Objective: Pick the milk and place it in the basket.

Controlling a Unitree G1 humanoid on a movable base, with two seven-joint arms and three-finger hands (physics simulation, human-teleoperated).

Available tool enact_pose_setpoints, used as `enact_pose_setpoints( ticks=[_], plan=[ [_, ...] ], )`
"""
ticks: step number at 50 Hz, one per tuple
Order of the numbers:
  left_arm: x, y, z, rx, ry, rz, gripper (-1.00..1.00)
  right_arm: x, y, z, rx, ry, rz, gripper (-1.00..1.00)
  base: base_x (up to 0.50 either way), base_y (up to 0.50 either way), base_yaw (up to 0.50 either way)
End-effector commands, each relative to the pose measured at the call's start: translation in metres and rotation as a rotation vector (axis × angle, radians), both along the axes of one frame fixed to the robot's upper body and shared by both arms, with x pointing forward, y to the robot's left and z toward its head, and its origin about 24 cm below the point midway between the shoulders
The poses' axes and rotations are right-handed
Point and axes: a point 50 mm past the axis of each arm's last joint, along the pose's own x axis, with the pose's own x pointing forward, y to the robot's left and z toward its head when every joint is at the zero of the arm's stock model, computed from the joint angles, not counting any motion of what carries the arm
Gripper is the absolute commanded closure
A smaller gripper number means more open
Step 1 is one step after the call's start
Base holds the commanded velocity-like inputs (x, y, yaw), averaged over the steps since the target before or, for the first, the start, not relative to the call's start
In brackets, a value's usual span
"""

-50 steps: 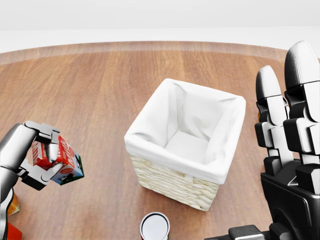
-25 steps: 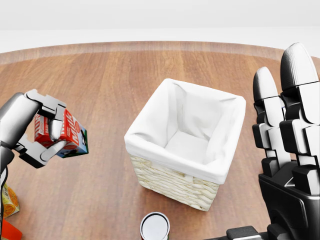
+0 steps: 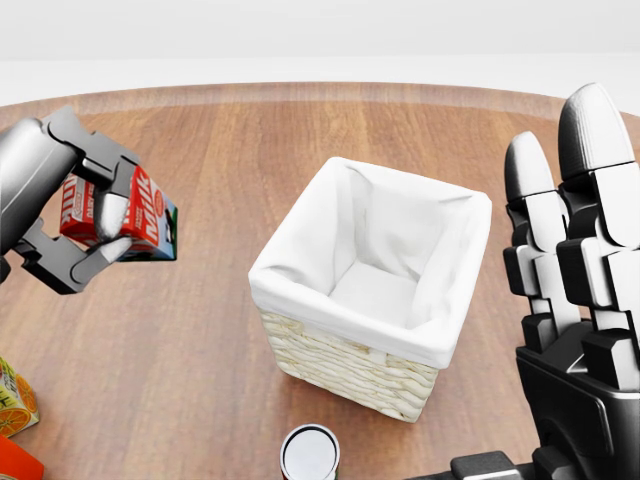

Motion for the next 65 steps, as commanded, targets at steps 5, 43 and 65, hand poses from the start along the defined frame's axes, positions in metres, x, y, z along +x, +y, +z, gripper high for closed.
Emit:
enact_pose_setpoints(
  ticks=[5, 43, 65],
  plan=[
    [-0.007, -0.014, 0.025, 0.017, -0.110, -0.046, 1.00, 0.000, 0.001, 0.000, -0.002, 0.000, 0.001, -1.00, 0.00, 0.00, 0.00],
    [-0.004, -0.090, 0.069, 0.126, -0.219, -0.222, 1.00, -0.001, 0.002, -0.001, 0.000, 0.006, 0.009, -1.00, 0.00, 0.00, 0.00],
    [-0.013, -0.134, 0.073, 0.116, -0.250, -0.330, 1.00, -0.001, 0.003, -0.002, 0.002, 0.012, 0.012, -1.00, 0.00, 0.00, 0.00]
  ],
)
